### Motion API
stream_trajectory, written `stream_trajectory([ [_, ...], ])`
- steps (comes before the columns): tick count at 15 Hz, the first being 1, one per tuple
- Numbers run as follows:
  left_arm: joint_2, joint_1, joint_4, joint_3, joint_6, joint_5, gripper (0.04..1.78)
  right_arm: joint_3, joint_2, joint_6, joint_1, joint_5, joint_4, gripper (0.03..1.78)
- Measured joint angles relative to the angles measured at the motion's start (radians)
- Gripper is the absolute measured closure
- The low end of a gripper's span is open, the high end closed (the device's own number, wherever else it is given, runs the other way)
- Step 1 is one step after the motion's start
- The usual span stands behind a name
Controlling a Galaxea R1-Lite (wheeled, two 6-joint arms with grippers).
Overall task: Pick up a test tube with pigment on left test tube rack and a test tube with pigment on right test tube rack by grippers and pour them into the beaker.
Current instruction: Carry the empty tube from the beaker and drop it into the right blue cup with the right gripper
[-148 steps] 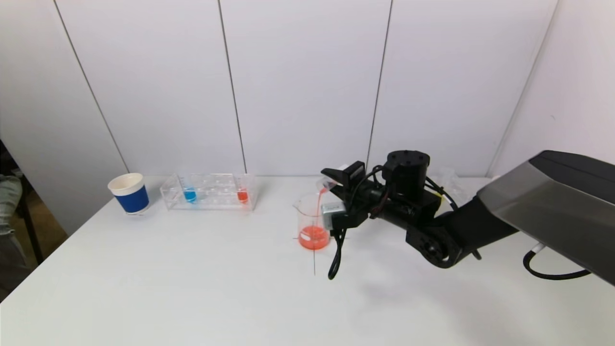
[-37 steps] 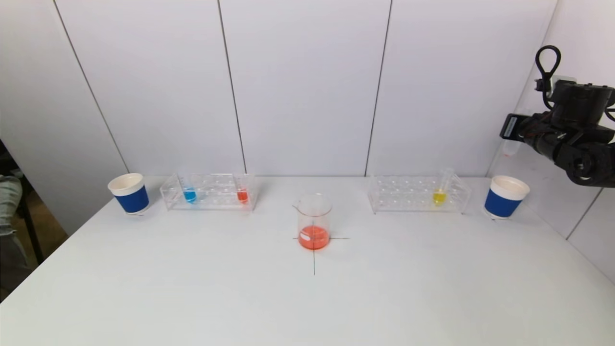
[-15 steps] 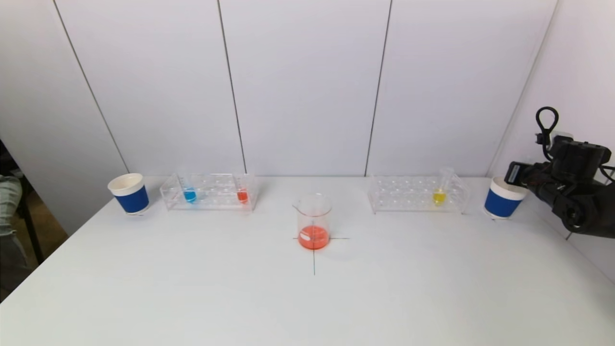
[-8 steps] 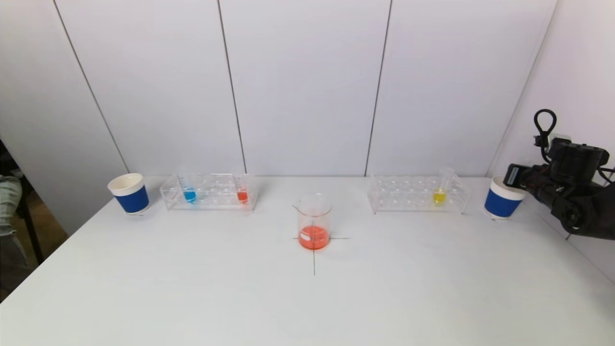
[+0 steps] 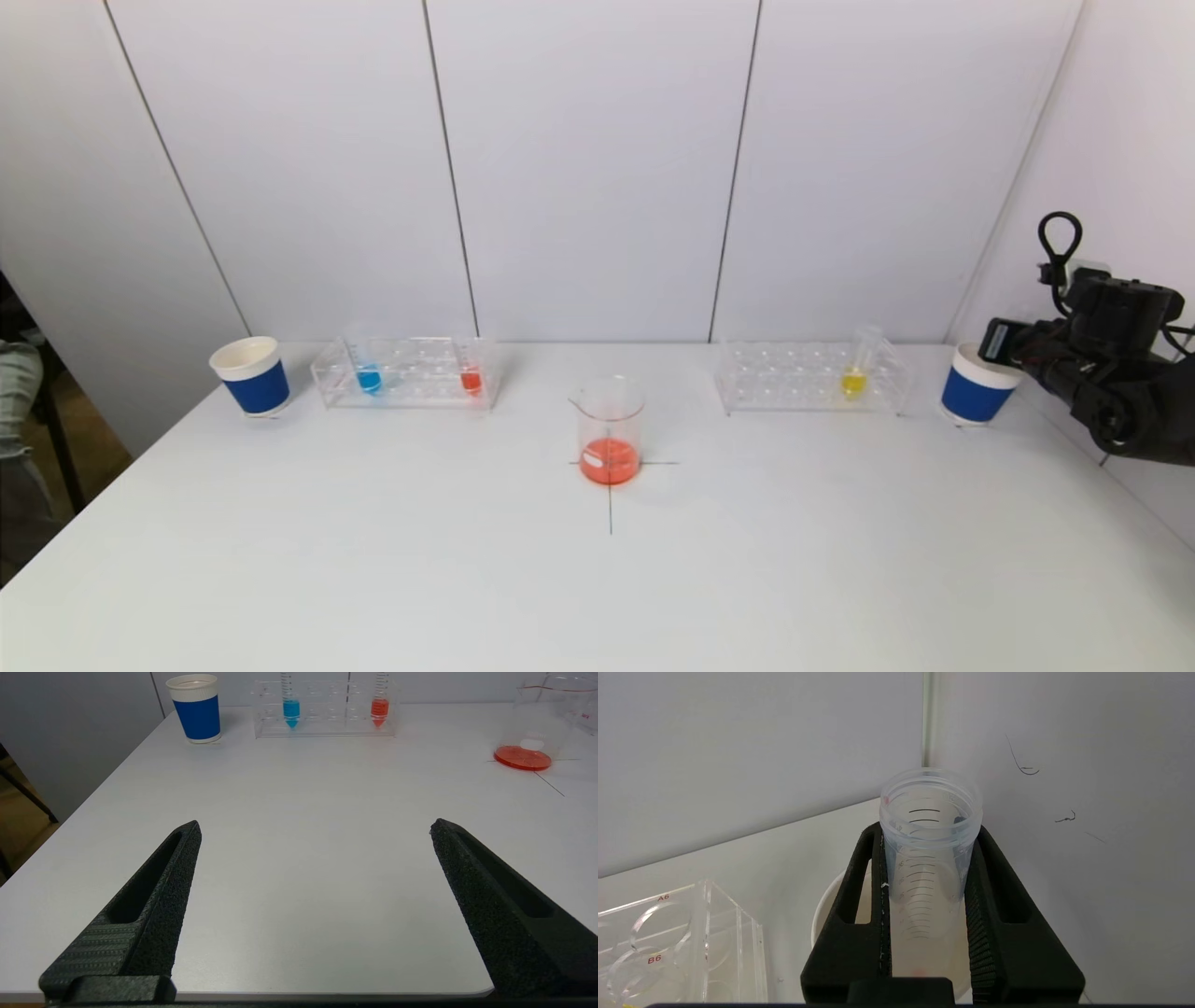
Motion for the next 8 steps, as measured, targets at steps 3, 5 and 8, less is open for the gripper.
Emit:
stream_trajectory([
  [3, 0.000, 0.000, 0.000, 0.000, 0.000, 0.000, 0.10, 0.001, 0.000, 0.001, 0.000, 0.000, 0.000, 1.11],
  [5, 0.000, 0.000, 0.000, 0.000, 0.000, 0.000, 0.10, 0.001, 0.000, 0.000, 0.000, -0.001, 0.000, 0.86],
  [8, 0.000, 0.000, 0.000, 0.000, 0.000, 0.000, 0.10, 0.001, 0.000, 0.000, 0.000, 0.000, 0.000, 0.38],
])
